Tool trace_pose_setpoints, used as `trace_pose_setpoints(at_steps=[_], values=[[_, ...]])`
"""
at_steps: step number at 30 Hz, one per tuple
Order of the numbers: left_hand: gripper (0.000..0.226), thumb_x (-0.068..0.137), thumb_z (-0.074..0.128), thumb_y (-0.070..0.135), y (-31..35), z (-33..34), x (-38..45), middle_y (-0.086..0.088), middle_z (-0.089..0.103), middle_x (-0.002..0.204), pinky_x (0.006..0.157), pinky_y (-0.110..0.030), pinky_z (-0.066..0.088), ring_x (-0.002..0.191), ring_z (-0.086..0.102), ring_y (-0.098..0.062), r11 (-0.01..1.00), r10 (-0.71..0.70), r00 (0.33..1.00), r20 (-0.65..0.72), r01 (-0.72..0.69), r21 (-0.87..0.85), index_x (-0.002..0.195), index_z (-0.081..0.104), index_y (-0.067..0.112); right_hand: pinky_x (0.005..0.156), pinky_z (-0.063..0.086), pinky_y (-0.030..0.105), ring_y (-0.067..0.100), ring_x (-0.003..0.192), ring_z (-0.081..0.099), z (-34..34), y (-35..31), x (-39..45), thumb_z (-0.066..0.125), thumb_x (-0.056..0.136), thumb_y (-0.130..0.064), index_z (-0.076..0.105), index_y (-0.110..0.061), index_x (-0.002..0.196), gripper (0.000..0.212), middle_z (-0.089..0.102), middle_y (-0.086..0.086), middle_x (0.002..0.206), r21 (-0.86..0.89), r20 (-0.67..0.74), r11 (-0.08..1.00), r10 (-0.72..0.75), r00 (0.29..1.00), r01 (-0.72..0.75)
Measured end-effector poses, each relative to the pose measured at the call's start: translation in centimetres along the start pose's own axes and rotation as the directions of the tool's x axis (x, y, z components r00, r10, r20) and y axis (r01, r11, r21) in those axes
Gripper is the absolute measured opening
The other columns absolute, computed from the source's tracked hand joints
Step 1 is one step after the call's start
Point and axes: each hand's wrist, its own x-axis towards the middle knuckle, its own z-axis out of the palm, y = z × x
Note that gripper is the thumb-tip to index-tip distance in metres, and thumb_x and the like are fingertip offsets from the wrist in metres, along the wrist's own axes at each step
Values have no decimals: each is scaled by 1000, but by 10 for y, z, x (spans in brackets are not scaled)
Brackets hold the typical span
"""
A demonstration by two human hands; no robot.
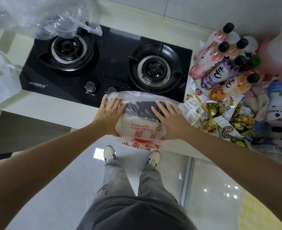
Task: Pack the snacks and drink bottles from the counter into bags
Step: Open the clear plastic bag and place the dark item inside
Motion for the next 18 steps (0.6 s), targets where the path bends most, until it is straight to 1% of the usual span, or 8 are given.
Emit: trace_pose_setpoints(at_steps=[4,6,8,10,12,13,15,18], values=[[138,64,62,91,1,-7,-1,-18,7,168,122,-68,8,156,9,-38,999,-25,999,-32,26,37,162,5,13,128,9,56,42,157,8,-5,2,3,56,63,-95,-6,-21,165,141,-4,15,173,9,-9,999,34,999,-34],[123,73,64,82,-2,-13,-5,-18,9,169,122,-68,8,156,8,-39,1000,-11,996,-93,13,18,162,13,14,128,8,56,40,158,7,-9,3,2,58,67,-92,-1,-20,166,136,-1,15,173,22,-27,1000,22,999,-21],[98,80,70,63,-4,-16,-11,-19,18,166,121,-68,11,155,13,-39,998,48,977,-205,-54,-24,157,31,16,128,9,56,36,158,9,-13,3,-2,69,73,-76,10,-20,166,123,7,14,173,31,-80,1000,-2,997,4],[75,82,74,44,-5,-13,-15,-14,33,160,120,-69,13,152,24,-37,984,134,943,-306,-162,-68,148,46,23,127,16,57,32,156,20,-15,2,-8,77,80,-59,29,-20,161,102,24,10,170,39,-185,998,-37,982,45],[64,89,67,48,-2,-9,-16,-6,38,159,118,-73,11,152,25,-36,972,187,935,-301,-221,-83,148,48,32,124,24,58,30,151,32,-11,0,-12,74,86,-57,42,-20,155,85,38,6,163,53,-250,995,-63,966,79],[64,93,59,55,1,-8,-16,-4,37,161,117,-74,10,154,23,-35,970,191,947,-258,-222,-96,152,43,36,124,25,58,29,151,33,-7,-3,-14,70,88,-61,42,-22,156,83,39,5,163,71,-234,995,-55,971,73],[75,93,46,71,6,-4,-13,-1,27,167,116,-76,5,156,14,-36,974,160,975,-156,-181,-134,158,27,41,126,19,59,30,156,24,1,-7,-15,60,87,-76,32,-27,161,93,28,3,170,98,-153,995,-12,988,27],[104,74,52,89,12,2,-8,-6,19,166,117,-76,6,152,18,-39,980,64,994,-84,-79,-182,159,14,43,128,14,56,33,158,15,8,-8,-14,55,76,-90,16,-30,165,114,11,3,174,100,-74,995,22,997,-15]])
